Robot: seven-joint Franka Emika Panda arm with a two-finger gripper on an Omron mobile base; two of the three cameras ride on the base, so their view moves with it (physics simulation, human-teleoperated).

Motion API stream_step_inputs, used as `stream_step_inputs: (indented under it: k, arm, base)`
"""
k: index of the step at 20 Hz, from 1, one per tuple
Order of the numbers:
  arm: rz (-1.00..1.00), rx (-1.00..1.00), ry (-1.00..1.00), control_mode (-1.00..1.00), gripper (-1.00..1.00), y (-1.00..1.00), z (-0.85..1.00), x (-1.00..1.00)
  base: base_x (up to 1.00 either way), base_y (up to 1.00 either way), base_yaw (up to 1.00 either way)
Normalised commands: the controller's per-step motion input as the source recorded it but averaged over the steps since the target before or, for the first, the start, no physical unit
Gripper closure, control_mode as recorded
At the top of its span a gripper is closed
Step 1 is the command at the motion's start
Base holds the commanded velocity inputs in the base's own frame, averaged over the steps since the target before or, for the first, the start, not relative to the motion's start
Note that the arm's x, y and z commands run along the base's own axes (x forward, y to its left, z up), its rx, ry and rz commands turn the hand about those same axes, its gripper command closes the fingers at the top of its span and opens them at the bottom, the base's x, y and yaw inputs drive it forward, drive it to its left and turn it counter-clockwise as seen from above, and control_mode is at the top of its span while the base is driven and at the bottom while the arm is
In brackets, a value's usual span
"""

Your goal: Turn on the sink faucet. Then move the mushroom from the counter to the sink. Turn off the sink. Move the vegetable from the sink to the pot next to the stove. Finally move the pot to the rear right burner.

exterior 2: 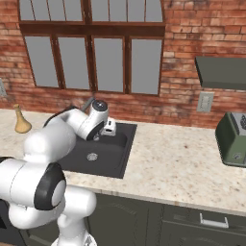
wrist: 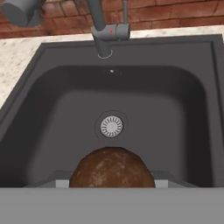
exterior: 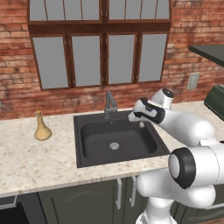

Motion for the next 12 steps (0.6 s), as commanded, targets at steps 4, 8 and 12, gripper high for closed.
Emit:
stream_step_inputs:
  k: [4,8,12]
  arm:
    - [-0.01,0.0,0.0,-1.0,1.0,-0.06,0.33,-0.2]
    - [0.0,0.0,0.0,-1.0,1.0,-0.03,0.26,-0.23]
    - [0.0,0.0,0.0,-1.0,1.0,-0.01,0.18,-0.24]
  base:
    - [0.0,0.0,0.0]
    - [0.0,0.0,0.0]
    - [0.0,0.0,0.0]
